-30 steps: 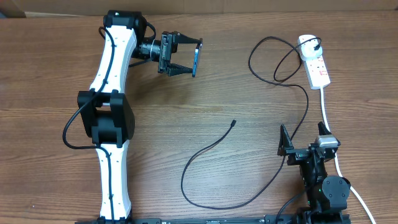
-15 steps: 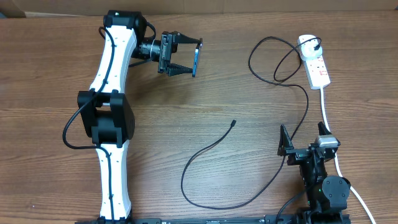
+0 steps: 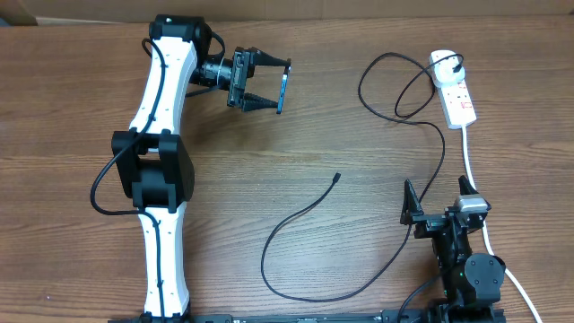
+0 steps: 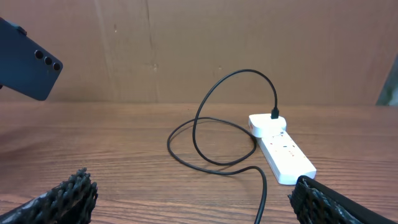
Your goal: Plug charger to phone and switch on socket
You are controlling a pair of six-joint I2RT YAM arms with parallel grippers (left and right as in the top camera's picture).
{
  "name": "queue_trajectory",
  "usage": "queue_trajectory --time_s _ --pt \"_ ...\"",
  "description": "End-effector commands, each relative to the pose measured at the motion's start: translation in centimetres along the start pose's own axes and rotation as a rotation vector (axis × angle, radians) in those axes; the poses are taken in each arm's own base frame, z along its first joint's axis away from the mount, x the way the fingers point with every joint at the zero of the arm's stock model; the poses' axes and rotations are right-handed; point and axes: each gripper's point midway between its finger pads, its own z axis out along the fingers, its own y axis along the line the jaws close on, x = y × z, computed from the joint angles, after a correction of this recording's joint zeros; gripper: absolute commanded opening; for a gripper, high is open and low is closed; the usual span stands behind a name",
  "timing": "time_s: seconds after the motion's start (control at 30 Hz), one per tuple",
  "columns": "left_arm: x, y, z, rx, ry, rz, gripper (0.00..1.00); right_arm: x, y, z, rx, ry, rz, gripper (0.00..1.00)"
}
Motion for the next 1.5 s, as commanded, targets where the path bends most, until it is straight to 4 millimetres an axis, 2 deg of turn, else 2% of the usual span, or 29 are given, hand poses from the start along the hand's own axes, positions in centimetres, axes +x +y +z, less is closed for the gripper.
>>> queue_trajectory --time_s 0.0,0.27,0.4,0.63,0.87,0.97,1.17,1.3,1.47 --pt "0.1 -0.2 -0.1 -0.017 -0.017 0.045 0.65 0.2 0.0 0.0 0.003 -0.004 -0.005 1.0" --pt "-0.9 1.2 -0.1 -0.099 -0.075 0.044 0.65 0.2 0.0 0.0 0.003 -0.004 -0.005 1.0" --pt "-1.7 2.5 -0.1 -0.181 -0.126 0.046 0.65 0.2 0.0 0.0 0.003 -0.004 -0.005 1.0" --pt "-2.8 5.0 1.2 -0.359 -0.205 0.061 0.65 0.2 0.0 0.0 0.003 -0.004 -0.005 1.0" --pt "-5.3 7.1 2.4 -0.572 -0.36 0.113 0.63 0.2 0.0 0.0 0.003 -0.004 -0.005 1.0" --pt "-6.8 7.7 2.1 -0.667 -0.459 0.155 0.63 0.2 0.0 0.0 0.003 -0.004 -0.005 1.0" --pt "-9.0 9.2 0.0 -0.887 -0.655 0.201 0.64 0.2 0.0 0.0 0.003 -0.004 -0.005 1.0" --pt "-9.6 9.7 -1.0 -1.009 -0.747 0.234 0.65 0.2 0.0 0.0 0.003 -0.004 -0.005 1.0" --pt "-9.8 9.8 -1.0 -1.124 -0.827 0.289 0.66 0.2 0.0 0.0 0.003 -0.004 -0.005 1.0"
